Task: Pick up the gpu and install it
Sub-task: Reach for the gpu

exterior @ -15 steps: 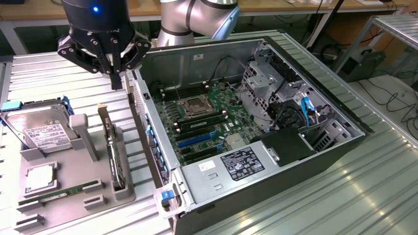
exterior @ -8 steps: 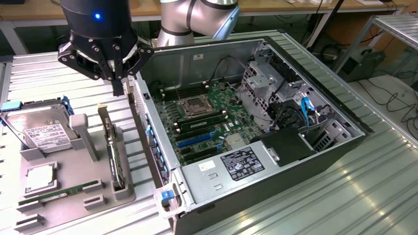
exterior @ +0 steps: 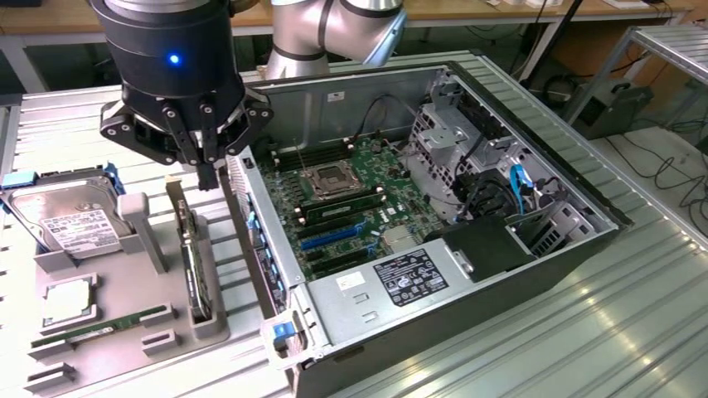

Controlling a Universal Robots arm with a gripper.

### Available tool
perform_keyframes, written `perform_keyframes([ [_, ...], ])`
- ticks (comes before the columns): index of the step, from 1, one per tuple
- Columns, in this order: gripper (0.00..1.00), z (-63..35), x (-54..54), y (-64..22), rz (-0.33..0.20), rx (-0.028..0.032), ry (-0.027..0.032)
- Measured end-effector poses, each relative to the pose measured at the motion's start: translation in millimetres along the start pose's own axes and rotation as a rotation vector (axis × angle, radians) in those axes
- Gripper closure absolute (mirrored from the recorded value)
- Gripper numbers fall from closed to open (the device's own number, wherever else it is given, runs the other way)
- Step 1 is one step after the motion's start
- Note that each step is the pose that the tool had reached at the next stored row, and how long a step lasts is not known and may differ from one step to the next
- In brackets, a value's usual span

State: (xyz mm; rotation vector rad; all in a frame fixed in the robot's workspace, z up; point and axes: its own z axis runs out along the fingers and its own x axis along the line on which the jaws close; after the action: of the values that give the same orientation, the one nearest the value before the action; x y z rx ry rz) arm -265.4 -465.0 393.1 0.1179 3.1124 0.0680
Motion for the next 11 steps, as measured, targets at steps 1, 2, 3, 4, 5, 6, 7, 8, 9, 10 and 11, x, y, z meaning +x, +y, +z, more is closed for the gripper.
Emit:
perform_keyframes([
  [1, 0.89, 0.0, -0.1, -0.9, 0.000, 0.0000, 0.0000],
  [2, 0.89, -0.1, -0.1, -1.8, 0.000, 0.0000, 0.0000],
  [3, 0.89, -0.2, -0.2, -2.8, 0.000, 0.0001, 0.0001],
  [4, 0.89, -0.2, -0.3, -3.8, 0.000, 0.0001, 0.0001],
  [5, 0.89, -0.3, -0.4, -4.9, 0.000, 0.0001, 0.0001],
  [6, 0.89, -0.3, -0.4, -5.9, 0.000, 0.0001, 0.0001],
  [7, 0.89, -0.3, -0.5, -6.9, 0.000, 0.0001, 0.0001],
  [8, 0.89, -0.3, -0.6, -7.9, 0.000, 0.0000, 0.0000],
  [9, 0.89, -0.4, -0.7, -9.0, 0.000, 0.0001, 0.0000],
  [10, 0.89, -0.4, -0.8, -10.2, 0.000, 0.0000, 0.0000],
  [11, 0.89, -0.5, -0.9, -12.3, 0.000, 0.0000, 0.0000],
])
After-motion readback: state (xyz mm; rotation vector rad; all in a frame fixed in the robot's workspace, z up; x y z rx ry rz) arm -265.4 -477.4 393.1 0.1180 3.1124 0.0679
